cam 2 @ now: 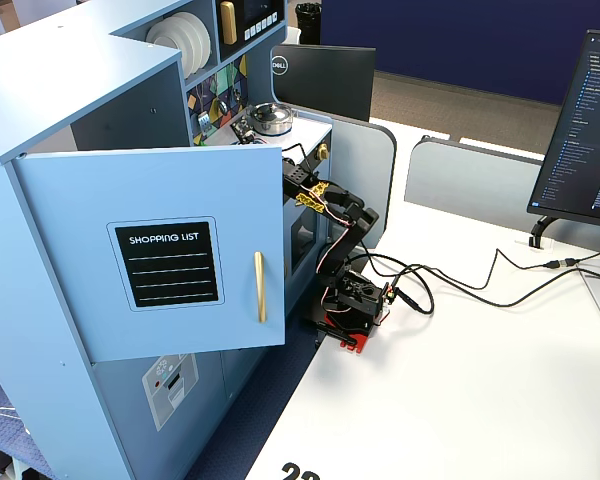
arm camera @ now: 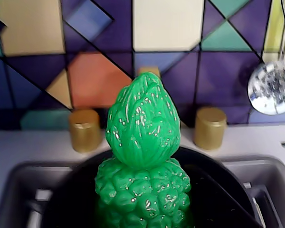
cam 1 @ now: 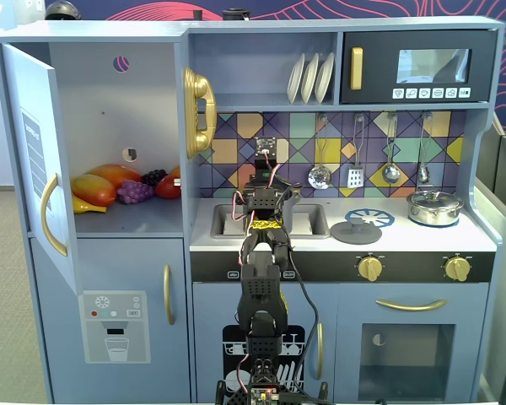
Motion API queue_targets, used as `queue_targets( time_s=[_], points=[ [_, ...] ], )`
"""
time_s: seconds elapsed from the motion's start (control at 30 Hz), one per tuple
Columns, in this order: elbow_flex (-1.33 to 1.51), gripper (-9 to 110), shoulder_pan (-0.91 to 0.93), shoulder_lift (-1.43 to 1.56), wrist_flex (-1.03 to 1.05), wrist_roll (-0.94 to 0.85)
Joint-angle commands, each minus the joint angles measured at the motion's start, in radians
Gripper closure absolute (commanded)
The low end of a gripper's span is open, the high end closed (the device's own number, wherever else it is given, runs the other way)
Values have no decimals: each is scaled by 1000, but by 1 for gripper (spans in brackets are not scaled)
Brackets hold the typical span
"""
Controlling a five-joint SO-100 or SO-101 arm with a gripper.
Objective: Pick up the green pineapple from the left cabinet and place it in the gray recipient
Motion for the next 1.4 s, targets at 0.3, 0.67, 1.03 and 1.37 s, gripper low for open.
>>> queue_targets(
  time_s=[0.3, 0.67, 1.03, 1.37],
  points=[
    [-40, 71, 40, 117, 12, 67],
    [293, 101, -15, 795, 749, 6],
    [1054, 101, 5, 862, 738, 8],
    [1270, 101, -81, 788, 600, 106]
  ],
)
